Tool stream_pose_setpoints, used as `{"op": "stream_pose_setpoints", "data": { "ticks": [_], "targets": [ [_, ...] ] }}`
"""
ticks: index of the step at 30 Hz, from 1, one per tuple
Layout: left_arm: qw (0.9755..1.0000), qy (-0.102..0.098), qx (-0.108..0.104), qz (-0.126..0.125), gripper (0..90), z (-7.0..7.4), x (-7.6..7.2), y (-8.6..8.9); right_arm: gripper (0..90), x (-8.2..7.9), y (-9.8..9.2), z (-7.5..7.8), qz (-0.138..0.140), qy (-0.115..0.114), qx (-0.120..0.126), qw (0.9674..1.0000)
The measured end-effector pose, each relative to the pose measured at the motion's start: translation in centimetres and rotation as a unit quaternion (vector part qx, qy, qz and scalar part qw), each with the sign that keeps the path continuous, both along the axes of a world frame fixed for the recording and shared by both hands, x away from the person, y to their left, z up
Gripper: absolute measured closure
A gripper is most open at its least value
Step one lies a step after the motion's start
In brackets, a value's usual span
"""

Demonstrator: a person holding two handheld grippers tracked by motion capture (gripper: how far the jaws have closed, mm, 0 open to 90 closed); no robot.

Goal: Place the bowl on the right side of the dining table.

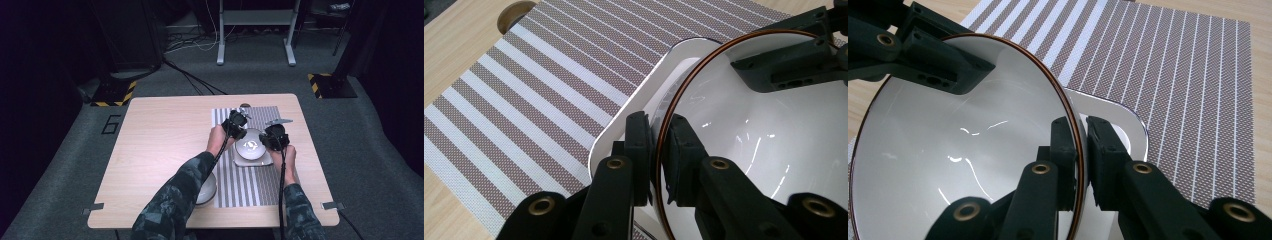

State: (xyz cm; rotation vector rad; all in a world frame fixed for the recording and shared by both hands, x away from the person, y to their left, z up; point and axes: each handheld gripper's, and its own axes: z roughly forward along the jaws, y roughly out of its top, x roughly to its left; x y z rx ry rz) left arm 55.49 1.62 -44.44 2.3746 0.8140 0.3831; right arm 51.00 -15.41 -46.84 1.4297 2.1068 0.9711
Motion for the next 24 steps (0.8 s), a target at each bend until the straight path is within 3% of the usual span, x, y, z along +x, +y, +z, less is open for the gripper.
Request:
{"op": "stream_pose_setpoints", "data": {
  "ticks": [12,15,18,23,24],
  "targets": [
    [0.9997,0.004,0.009,0.020,80.1,-0.2,0.2,-0.3,82.5,0.3,0.0,-0.2,-0.004,0.004,0.002,1.0000],
    [0.9990,0.021,0.015,0.038,74.1,-0.5,0.4,0.0,82.5,0.8,-0.3,-0.7,-0.020,0.013,0.002,0.9997],
    [0.9984,0.030,0.019,0.044,71.2,-0.6,0.5,0.1,81.9,1.1,-0.7,-1.2,-0.030,0.028,0.017,0.9990],
    [0.9975,0.039,0.016,0.057,61.3,-0.6,0.7,0.1,80.0,2.0,-0.9,-1.8,-0.035,0.043,0.017,0.9983],
    [0.9975,0.039,0.016,0.057,58.1,-0.6,0.7,0.1,80.3,2.0,-1.0,-1.9,-0.035,0.043,0.029,0.9980]
  ]
}}
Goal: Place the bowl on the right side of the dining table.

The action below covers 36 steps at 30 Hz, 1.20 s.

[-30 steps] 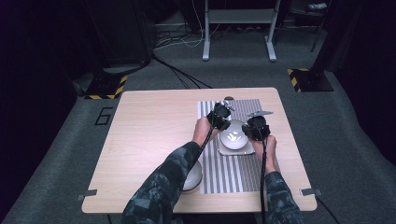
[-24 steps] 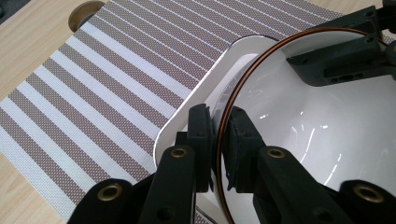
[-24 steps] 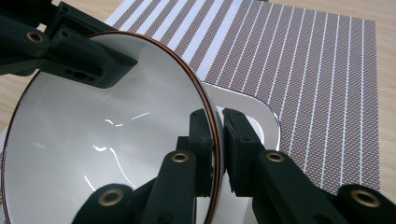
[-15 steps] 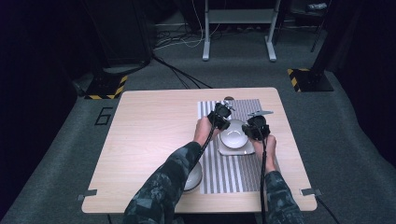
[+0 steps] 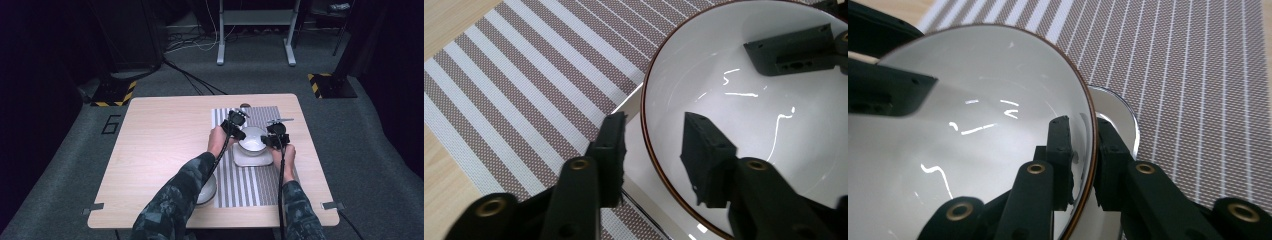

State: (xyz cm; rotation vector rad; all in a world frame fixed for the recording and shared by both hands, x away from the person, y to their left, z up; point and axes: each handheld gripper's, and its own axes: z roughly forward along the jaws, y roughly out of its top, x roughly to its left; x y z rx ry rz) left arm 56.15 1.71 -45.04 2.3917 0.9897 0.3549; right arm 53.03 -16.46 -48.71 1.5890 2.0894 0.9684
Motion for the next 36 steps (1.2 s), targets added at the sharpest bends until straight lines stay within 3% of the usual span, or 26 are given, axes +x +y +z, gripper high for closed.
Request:
{"op": "stream_pose_setpoints", "data": {
  "ticks": [3,6,10,16,23,36],
  "targets": [
    [0.9999,0.007,-0.005,0.014,49.2,0.5,-0.3,0.3,78.0,-0.1,-0.1,0.1,-0.001,0.008,0.009,0.9999],
    [0.9998,0.007,-0.012,0.011,42.2,1.3,-0.5,0.7,68.8,-0.2,-0.4,0.5,0.001,0.002,0.026,0.9997],
    [0.9994,0.017,-0.027,0.013,34.6,2.1,-0.9,1.5,56.5,-0.5,-0.5,0.8,-0.001,0.007,0.026,0.9996],
    [0.9990,0.021,-0.039,0.006,26.1,2.9,-1.5,2.7,36.9,-1.5,-0.7,1.7,-0.007,-0.010,0.025,0.9996],
    [0.9985,0.025,-0.049,-0.006,17.4,3.5,-2.6,4.1,23.1,-2.8,-1.1,2.8,-0.003,-0.020,0.036,0.9991],
    [0.9976,0.015,-0.064,-0.023,12.4,4.9,-5.2,7.1,13.9,-5.8,-0.8,4.7,0.031,-0.049,0.043,0.9974]
  ]
}}
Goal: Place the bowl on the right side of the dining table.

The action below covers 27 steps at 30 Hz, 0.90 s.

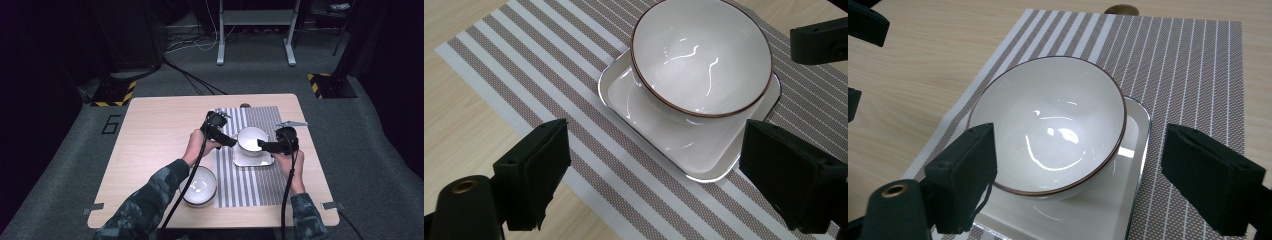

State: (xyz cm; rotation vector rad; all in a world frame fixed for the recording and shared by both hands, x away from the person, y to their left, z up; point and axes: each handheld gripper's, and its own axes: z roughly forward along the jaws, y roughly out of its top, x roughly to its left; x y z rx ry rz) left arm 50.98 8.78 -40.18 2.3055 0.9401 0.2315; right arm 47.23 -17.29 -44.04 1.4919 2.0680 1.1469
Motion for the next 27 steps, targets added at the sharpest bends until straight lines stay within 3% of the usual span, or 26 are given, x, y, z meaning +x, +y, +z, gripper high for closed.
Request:
{"op": "stream_pose_setpoints", "data": {
  "ticks": [5,10,14,27],
  "targets": [
    [0.9999,-0.009,-0.003,-0.010,10.0,0.2,-1.2,0.9,11.1,-1.3,0.0,0.3,0.014,-0.009,0.003,0.9999],
    [0.9999,-0.012,-0.003,-0.002,7.7,0.5,-2.0,2.1,9.2,-2.3,-0.1,0.8,0.020,-0.016,-0.003,0.9997],
    [0.9995,-0.031,-0.003,0.001,7.5,0.7,-2.7,3.2,6.7,-3.3,-0.2,0.9,0.021,-0.024,-0.014,0.9994],
    [0.9991,-0.031,-0.021,0.018,7.6,0.9,-4.8,7.7,5.7,-5.7,-1.3,0.3,0.018,-0.023,-0.031,0.9991]
  ]
}}
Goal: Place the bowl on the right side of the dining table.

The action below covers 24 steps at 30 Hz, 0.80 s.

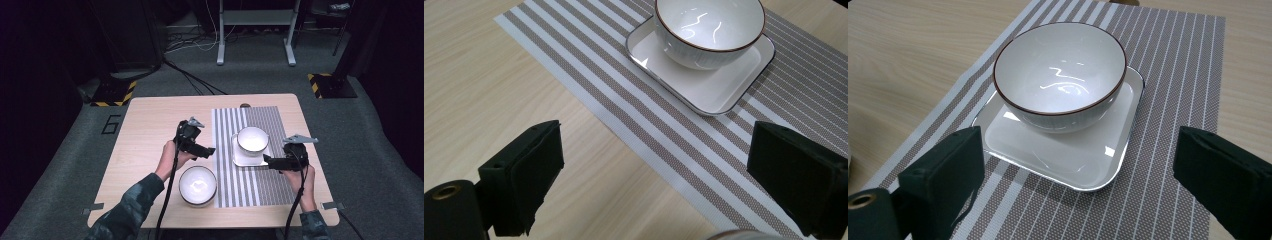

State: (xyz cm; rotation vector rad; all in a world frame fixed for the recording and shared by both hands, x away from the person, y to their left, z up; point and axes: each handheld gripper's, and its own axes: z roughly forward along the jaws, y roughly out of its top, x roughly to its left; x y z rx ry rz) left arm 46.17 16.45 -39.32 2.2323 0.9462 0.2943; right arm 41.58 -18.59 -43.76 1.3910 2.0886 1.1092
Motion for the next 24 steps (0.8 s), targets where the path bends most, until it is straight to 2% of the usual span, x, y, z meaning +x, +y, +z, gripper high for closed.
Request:
{"op": "stream_pose_setpoints", "data": {
  "ticks": [8,11,19,24],
  "targets": [
    [0.9997,-0.010,-0.016,0.015,7.6,0.3,-1.7,3.2,5.7,-1.7,-0.5,-0.5,-0.005,-0.001,-0.009,0.9999],
    [0.9996,-0.011,-0.013,0.021,7.8,0.3,-2.3,4.4,6.1,-2.5,-0.7,-0.5,-0.006,-0.005,-0.010,0.9999],
    [0.9985,-0.018,-0.024,0.045,7.8,-0.4,-4.3,7.6,7.1,-4.0,-1.5,-0.3,-0.017,-0.011,-0.020,0.9996],
    [0.9977,-0.034,-0.009,0.058,7.8,-0.8,-6.0,9.3,7.4,-5.2,-2.1,-0.1,-0.022,-0.020,-0.021,0.9993]
  ]
}}
